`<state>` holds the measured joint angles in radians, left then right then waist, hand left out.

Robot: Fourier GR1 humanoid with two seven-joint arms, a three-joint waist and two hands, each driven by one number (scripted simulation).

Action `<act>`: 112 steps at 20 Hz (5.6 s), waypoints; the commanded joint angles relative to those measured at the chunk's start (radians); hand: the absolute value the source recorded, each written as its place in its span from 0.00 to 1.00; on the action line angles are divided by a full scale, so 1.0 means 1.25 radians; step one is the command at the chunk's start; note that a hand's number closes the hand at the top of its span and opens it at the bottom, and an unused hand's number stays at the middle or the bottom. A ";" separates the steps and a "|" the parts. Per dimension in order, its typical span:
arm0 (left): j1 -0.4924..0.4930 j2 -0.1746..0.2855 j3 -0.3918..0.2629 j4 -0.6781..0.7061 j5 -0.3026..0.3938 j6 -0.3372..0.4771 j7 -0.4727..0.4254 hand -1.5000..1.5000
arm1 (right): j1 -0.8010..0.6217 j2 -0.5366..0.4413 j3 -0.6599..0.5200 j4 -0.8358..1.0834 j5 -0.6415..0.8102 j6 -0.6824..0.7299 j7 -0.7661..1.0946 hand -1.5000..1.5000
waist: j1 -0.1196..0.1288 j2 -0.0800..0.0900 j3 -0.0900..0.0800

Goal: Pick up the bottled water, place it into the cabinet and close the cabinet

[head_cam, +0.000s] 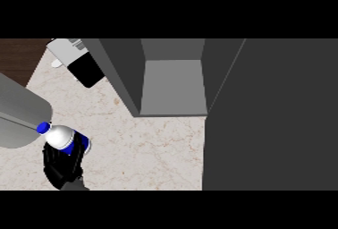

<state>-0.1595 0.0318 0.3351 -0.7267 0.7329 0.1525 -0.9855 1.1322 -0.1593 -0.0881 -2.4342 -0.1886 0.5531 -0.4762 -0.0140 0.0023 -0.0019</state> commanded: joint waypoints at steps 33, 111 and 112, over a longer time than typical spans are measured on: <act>-0.010 -0.025 -0.477 -0.517 -0.235 -0.050 0.383 1.00 | 0.018 0.031 -0.010 -0.105 -0.061 0.010 0.047 0.00 | 0.012 -0.007 0.002; -0.832 -0.025 -0.438 0.316 -0.170 0.243 0.317 0.00 | -0.169 0.019 -0.128 -0.034 -0.172 0.055 0.149 0.00 | -0.015 0.003 0.001; -0.813 -0.025 -0.442 0.284 -0.137 0.225 0.301 0.00 | -0.192 0.013 -0.107 -0.032 -0.151 0.051 0.162 0.00 | -0.027 0.006 0.000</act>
<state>-1.1958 0.0034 -0.2260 -0.3050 0.5136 0.5021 -0.5867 0.8974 -0.1394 -0.2258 -2.3759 -0.3431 0.6403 -0.3324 -0.0476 0.0115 -0.0012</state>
